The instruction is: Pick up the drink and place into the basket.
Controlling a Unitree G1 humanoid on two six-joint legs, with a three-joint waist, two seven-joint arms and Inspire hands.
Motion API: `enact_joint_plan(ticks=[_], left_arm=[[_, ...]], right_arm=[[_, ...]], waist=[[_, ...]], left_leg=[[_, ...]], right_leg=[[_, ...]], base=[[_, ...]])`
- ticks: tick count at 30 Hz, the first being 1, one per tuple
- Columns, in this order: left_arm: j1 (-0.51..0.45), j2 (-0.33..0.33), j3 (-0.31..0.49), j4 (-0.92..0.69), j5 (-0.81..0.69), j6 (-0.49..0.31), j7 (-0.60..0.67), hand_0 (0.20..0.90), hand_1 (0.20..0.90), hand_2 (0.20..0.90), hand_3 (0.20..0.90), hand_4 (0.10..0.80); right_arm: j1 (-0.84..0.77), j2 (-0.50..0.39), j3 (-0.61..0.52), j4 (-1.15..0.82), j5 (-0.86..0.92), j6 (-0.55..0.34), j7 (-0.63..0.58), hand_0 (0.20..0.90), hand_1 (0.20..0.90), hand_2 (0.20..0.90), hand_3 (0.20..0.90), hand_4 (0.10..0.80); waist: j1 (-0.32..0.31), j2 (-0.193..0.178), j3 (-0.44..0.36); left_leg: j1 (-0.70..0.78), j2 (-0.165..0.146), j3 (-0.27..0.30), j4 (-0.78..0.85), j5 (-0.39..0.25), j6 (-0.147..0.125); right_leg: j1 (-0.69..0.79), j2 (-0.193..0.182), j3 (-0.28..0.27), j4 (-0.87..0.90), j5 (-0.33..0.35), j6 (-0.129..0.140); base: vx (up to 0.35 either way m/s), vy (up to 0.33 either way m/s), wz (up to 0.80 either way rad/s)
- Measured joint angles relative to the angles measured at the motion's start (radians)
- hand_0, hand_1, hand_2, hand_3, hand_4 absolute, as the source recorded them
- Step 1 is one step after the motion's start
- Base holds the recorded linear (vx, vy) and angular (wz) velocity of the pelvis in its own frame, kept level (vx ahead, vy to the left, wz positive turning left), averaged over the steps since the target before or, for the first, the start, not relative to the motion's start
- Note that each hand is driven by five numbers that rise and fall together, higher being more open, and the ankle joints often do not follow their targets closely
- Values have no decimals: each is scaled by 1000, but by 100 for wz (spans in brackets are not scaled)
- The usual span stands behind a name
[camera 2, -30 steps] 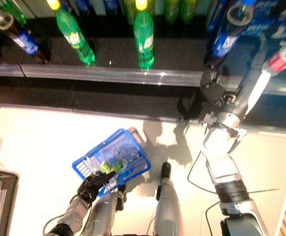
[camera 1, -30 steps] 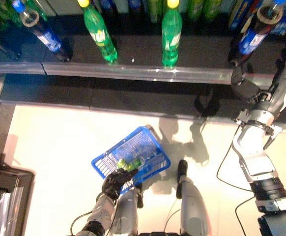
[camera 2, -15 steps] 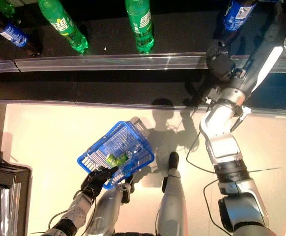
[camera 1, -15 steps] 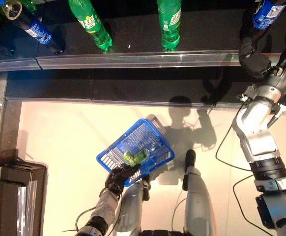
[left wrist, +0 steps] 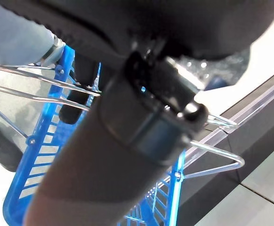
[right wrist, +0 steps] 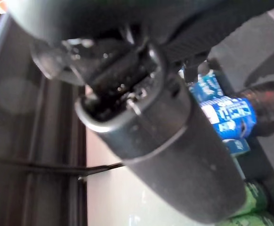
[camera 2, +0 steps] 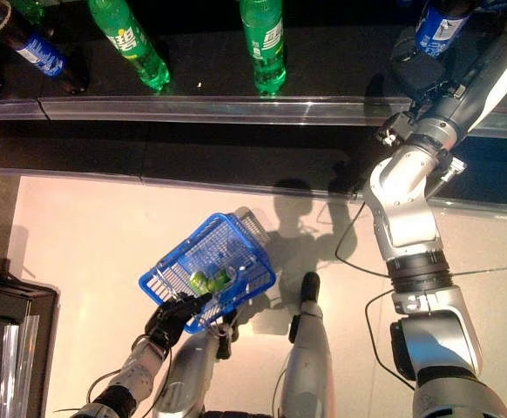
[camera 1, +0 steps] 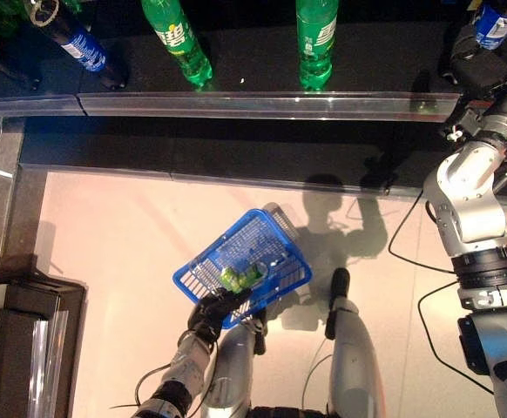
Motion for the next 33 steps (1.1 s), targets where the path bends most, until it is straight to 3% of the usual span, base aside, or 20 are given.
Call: enact_joint_plan(ticks=[9, 20, 31, 33], left_arm=[[-12, 9, 0, -4, -22, 13, -16, 300, 300, 300, 200, 100], [-12, 24, -8, -34, -38, 21, -20, 300, 300, 300, 200, 100], [-12, 47, -11, -50, -74, 44, -24, 300, 300, 300, 200, 100], [-12, 48, -10, -56, -76, 47, -26, 300, 300, 300, 200, 100]], right_arm=[[-91, -31, 10, 161, 77, 20, 24, 900, 900, 900, 900, 800], [-225, -80, 45, 322, 216, 18, 65, 900, 900, 900, 900, 800], [-267, -107, 86, 381, 217, 19, 74, 900, 900, 900, 900, 800], [-281, -116, 94, 382, 217, 19, 81, 754, 754, 754, 730, 630]], waist=[[39, 0, 0], [40, 1, -1], [44, 2, -1], [47, 2, -1]], left_leg=[[-7, 0, -12, 5, 0, 0], [-39, -12, -23, 10, 0, 0], [-52, -17, -22, 8, 0, 1], [-57, -19, -18, 9, 0, 1]], right_leg=[[0, -3, -12, 3, -3, -3], [-32, -19, -23, 21, -6, 3], [-54, -24, -23, 30, -5, 5], [-64, -27, -23, 39, -6, 3]], base=[[15, -8, 3], [13, -4, 4], [2, 0, 0], [16, -3, -6]])
